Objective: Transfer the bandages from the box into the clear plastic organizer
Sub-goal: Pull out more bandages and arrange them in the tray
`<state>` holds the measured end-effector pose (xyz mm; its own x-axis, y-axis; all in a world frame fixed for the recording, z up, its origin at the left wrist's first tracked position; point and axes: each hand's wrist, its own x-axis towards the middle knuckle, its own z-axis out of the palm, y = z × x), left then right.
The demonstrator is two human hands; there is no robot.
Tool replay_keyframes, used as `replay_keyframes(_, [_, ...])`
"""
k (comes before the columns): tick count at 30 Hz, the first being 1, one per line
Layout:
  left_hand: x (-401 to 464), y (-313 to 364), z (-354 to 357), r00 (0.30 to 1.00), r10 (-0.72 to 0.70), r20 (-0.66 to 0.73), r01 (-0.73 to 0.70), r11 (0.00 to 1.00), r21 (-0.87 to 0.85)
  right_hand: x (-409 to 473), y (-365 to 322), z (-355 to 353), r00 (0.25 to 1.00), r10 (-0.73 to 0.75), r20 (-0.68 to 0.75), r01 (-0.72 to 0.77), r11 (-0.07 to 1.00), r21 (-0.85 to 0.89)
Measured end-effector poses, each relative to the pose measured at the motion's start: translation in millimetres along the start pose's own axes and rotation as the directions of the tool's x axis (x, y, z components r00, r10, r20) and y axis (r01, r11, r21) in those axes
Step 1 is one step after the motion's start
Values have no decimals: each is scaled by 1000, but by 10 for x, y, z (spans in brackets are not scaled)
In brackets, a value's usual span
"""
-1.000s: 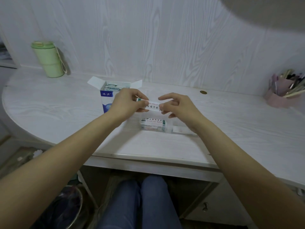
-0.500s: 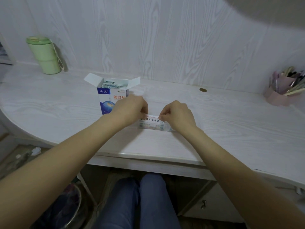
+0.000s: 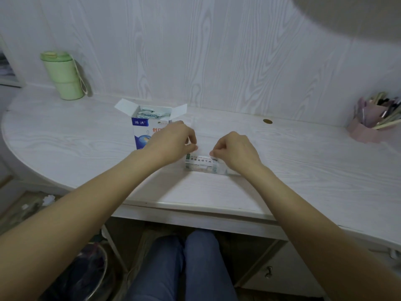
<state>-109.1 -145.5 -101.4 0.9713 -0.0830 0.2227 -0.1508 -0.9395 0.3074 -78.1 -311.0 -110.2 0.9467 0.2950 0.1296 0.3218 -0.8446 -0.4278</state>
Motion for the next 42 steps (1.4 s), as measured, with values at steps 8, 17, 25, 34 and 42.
replay_keyframes(8, [-95,-208,-485,927,-26,-375,90,984,155,182,-451,-162,923,-251,-293,289,952,96])
replay_keyframes(17, [172,-934,-636,978,-61,198,32,989,147,587,-770,-60,975,-218,36,213,970,116])
replay_keyframes(25, [393,-979,-774,996,7,93,-17,994,106,689,-866,17,975,-217,45,213,974,80])
replay_keyframes(34, [525,-973,-761,994,30,103,-53,971,233,749,-942,101,989,-125,78,115,986,118])
replay_keyframes(42, [555,-1004,-715,999,30,38,-38,977,211,728,-987,182,997,-74,38,69,990,122])
